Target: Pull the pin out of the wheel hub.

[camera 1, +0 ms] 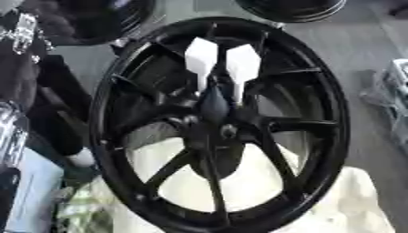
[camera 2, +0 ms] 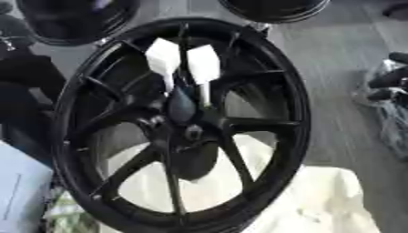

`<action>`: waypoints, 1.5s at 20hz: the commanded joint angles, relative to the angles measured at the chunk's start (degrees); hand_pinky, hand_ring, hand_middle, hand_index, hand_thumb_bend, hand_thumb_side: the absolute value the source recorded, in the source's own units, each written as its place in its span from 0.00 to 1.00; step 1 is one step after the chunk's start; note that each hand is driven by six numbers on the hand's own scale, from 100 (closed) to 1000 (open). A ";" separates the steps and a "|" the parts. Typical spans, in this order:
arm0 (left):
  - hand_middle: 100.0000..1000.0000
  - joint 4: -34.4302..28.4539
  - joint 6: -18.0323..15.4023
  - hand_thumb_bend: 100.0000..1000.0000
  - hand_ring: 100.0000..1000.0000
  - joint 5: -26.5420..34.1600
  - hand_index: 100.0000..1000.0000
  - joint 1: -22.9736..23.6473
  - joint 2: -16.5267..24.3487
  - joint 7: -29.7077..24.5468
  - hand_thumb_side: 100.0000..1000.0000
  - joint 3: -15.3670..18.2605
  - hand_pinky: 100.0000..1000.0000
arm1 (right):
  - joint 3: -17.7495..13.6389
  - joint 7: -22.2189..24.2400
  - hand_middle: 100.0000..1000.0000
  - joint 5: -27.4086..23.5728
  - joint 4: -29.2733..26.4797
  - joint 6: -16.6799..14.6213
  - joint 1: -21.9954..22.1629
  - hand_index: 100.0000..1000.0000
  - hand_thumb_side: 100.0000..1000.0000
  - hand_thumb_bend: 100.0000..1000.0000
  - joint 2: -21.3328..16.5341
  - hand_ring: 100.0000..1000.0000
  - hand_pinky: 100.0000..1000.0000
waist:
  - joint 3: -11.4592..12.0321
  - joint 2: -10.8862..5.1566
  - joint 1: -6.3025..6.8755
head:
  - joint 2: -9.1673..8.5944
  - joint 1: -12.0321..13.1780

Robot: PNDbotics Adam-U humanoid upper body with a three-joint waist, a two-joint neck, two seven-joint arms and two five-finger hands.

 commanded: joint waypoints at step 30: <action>0.73 -0.76 -15.97 0.00 0.76 -10.47 0.82 -37.69 31.05 -18.59 0.50 -26.95 0.82 | 0.55 0.57 0.48 3.55 -0.27 0.05 1.44 0.78 0.67 0.00 -1.70 0.61 0.55 | -1.54 -1.92 1.87 | -0.97 -2.77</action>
